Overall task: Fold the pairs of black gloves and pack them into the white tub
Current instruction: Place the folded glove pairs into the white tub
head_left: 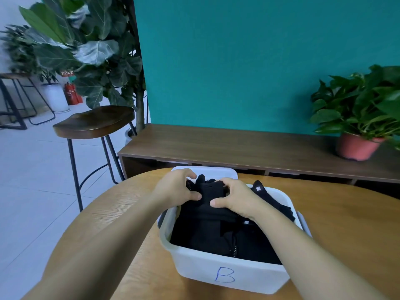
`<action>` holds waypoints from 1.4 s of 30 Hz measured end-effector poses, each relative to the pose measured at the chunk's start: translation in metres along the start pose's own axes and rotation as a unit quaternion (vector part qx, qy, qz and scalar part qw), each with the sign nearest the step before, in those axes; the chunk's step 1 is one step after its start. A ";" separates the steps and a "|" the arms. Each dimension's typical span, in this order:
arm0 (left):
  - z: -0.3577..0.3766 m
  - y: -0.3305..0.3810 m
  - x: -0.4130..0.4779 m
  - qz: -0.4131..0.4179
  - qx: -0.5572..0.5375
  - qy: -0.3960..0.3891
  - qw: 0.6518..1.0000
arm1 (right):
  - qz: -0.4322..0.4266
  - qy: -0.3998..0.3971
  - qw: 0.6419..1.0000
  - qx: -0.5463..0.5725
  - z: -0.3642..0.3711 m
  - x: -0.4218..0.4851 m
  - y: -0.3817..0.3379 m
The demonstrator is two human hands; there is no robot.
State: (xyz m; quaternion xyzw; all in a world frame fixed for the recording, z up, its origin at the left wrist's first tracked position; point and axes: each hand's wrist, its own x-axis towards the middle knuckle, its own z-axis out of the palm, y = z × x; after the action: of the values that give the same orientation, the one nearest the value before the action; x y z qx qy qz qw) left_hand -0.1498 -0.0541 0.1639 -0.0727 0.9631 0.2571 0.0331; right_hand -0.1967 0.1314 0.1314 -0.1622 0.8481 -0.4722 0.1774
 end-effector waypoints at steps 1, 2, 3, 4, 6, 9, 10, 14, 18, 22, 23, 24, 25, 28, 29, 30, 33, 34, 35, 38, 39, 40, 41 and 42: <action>0.001 0.000 0.000 0.002 0.007 0.003 1.000 | -0.002 0.001 1.000 0.000 0.000 0.000 0.001; 0.001 0.000 -0.001 0.005 0.014 0.009 1.000 | -0.005 0.004 1.000 0.002 0.000 -0.001 0.002; 0.002 0.000 -0.003 0.008 0.026 0.021 0.999 | -0.008 0.012 1.000 0.003 -0.001 -0.002 0.003; 0.003 0.000 -0.005 0.014 0.046 0.040 0.998 | -0.014 0.028 0.999 -0.007 -0.002 -0.003 0.004; 0.008 -0.004 -0.009 0.041 0.077 0.092 0.992 | -0.040 0.075 0.993 -0.081 -0.006 -0.008 0.005; 0.016 -0.011 -0.014 0.123 0.044 0.123 0.984 | -0.137 0.122 0.963 -0.196 -0.009 -0.019 0.006; 0.019 -0.014 -0.014 0.147 0.034 0.108 0.983 | -0.175 0.120 0.950 -0.228 -0.010 -0.022 0.005; 0.032 -0.026 -0.007 0.163 0.084 0.013 0.983 | -0.192 0.031 0.912 -0.361 -0.010 -0.026 0.008; 0.035 -0.034 0.000 0.165 0.115 -0.049 0.978 | -0.159 -0.022 0.897 -0.411 -0.007 -0.025 0.021; 0.034 -0.035 0.004 0.164 0.175 -0.085 0.967 | -0.136 -0.040 0.892 -0.430 -0.008 -0.023 0.021; 0.033 -0.035 0.005 0.165 0.190 -0.086 0.964 | -0.133 -0.041 0.892 -0.430 -0.008 -0.025 0.019; 0.033 -0.035 0.005 0.167 0.202 -0.081 0.962 | -0.129 -0.042 0.894 -0.428 -0.008 -0.027 0.017; 0.033 -0.036 0.004 0.173 0.208 -0.069 0.960 | -0.124 -0.041 0.898 -0.421 -0.009 -0.029 0.015; 0.037 -0.035 -0.004 0.205 0.197 -0.020 0.959 | -0.138 -0.021 0.906 -0.399 -0.009 -0.031 0.014; 0.038 -0.033 -0.007 0.213 0.193 -0.018 0.958 | -0.152 -0.017 0.903 -0.402 -0.009 -0.030 0.016; 0.040 -0.031 -0.008 0.214 0.195 -0.028 0.957 | -0.162 -0.021 0.897 -0.411 -0.008 -0.029 0.018; 0.044 -0.028 -0.008 0.197 0.240 -0.065 0.949 | -0.152 -0.055 0.877 -0.452 -0.004 -0.026 0.023; 0.043 -0.029 -0.006 0.195 0.263 -0.066 0.942 | -0.148 -0.062 0.870 -0.466 -0.003 -0.025 0.024; 0.043 -0.031 -0.003 0.196 0.290 -0.066 0.934 | -0.144 -0.068 0.863 -0.479 -0.001 -0.025 0.024; 0.041 -0.037 0.001 0.218 0.357 -0.058 0.907 | -0.137 -0.081 0.855 -0.494 0.004 -0.023 0.025; 0.040 -0.038 0.001 0.221 0.368 -0.056 0.901 | -0.134 -0.083 0.857 -0.490 0.003 -0.023 0.024; 0.040 -0.038 0.001 0.222 0.368 -0.051 0.902 | -0.129 -0.083 0.863 -0.481 0.002 -0.026 0.023; 0.039 -0.037 -0.001 0.221 0.356 -0.043 0.907 | -0.122 -0.082 0.872 -0.467 0.000 -0.028 0.022; 0.039 -0.036 -0.003 0.220 0.338 -0.035 0.914 | -0.114 -0.076 0.881 -0.453 -0.002 -0.033 0.021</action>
State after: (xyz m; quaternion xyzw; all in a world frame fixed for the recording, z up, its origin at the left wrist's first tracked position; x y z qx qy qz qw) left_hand -0.1405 -0.0648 0.1132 0.1659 0.9823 -0.0805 0.0315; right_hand -0.1711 0.1581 0.1193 -0.3561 0.9289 -0.0394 0.0933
